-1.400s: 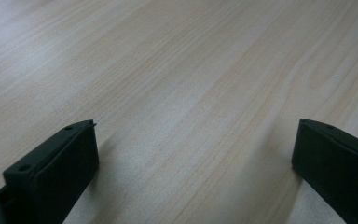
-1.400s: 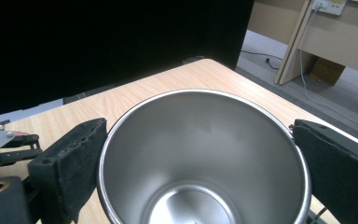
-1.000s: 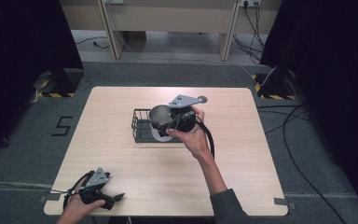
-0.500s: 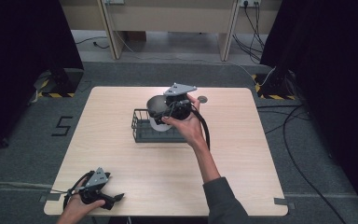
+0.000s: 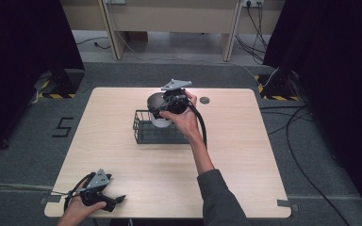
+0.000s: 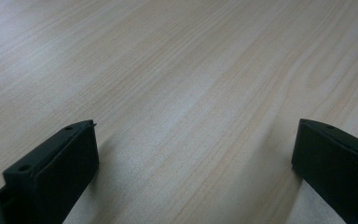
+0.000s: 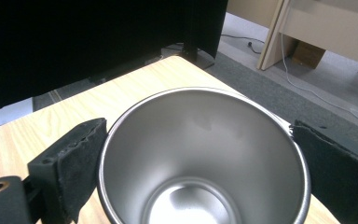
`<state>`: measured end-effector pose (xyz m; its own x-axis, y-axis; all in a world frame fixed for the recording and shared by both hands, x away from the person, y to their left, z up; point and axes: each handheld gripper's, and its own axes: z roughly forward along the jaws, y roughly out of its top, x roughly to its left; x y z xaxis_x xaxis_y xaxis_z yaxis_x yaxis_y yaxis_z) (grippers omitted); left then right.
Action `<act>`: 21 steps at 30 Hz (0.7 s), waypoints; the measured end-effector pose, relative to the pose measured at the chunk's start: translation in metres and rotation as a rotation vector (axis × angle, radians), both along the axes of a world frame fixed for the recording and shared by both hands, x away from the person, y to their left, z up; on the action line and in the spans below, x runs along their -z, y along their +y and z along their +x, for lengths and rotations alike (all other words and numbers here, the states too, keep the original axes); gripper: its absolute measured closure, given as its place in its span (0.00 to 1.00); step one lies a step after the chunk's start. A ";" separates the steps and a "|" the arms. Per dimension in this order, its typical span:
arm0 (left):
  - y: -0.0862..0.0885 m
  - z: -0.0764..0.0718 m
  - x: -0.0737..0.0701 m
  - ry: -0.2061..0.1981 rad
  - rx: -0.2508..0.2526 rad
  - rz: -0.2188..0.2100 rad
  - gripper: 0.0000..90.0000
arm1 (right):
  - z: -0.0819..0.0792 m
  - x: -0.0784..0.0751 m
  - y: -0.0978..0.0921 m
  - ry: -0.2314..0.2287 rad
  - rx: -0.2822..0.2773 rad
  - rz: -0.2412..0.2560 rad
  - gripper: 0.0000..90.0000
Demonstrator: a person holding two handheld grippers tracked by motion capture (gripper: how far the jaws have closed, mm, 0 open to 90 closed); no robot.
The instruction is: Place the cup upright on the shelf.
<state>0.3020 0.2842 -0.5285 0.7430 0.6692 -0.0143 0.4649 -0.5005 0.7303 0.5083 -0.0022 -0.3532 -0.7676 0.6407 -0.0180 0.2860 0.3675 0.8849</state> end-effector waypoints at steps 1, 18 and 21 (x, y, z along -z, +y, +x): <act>0.000 0.000 0.000 0.000 0.000 0.000 0.00 | 0.001 0.001 0.001 0.002 0.001 0.001 0.07; 0.000 0.000 0.000 0.000 0.002 0.002 0.00 | 0.012 0.017 0.010 0.034 0.023 -0.026 0.07; 0.000 0.000 0.000 0.000 0.003 0.002 0.00 | 0.012 0.021 0.011 0.038 0.023 -0.035 0.07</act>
